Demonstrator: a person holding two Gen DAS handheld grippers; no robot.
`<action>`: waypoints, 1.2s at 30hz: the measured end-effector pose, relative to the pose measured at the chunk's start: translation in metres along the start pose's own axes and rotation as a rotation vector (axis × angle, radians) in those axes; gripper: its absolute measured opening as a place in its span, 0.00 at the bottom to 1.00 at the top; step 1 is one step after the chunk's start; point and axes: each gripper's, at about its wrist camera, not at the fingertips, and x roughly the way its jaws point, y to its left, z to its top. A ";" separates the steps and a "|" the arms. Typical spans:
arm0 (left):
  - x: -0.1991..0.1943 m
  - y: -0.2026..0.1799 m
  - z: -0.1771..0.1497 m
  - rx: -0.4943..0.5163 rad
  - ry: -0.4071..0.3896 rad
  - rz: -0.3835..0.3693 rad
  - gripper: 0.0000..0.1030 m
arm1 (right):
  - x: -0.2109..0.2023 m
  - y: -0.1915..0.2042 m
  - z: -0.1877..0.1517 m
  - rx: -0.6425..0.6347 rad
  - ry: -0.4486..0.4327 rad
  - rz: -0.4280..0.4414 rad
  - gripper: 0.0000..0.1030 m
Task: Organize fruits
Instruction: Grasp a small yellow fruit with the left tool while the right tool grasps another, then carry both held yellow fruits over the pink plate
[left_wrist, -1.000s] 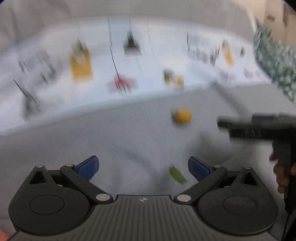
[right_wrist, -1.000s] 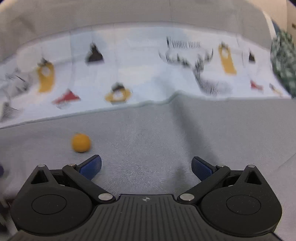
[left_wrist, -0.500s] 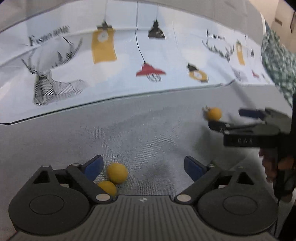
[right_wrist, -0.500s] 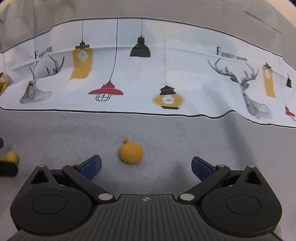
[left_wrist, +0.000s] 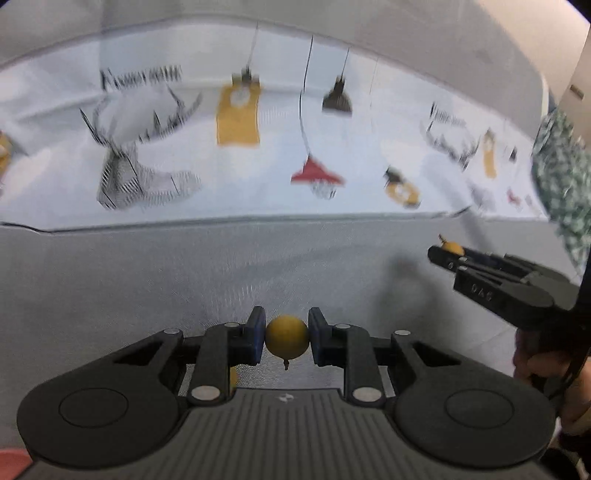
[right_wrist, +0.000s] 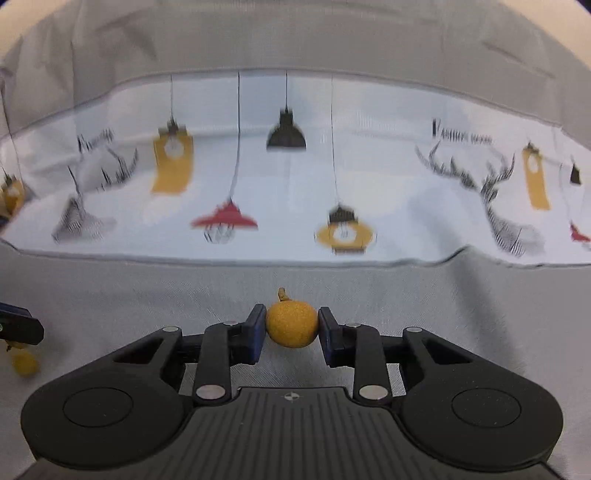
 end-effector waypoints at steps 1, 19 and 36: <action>-0.016 -0.004 0.001 -0.011 -0.018 0.004 0.27 | -0.010 0.003 0.005 0.003 -0.010 0.011 0.30; -0.223 0.076 -0.132 -0.256 0.004 0.282 0.27 | -0.193 0.182 -0.036 -0.103 0.107 0.427 0.30; -0.211 0.108 -0.142 -0.274 0.034 0.329 0.27 | -0.180 0.241 -0.031 -0.200 0.129 0.469 0.30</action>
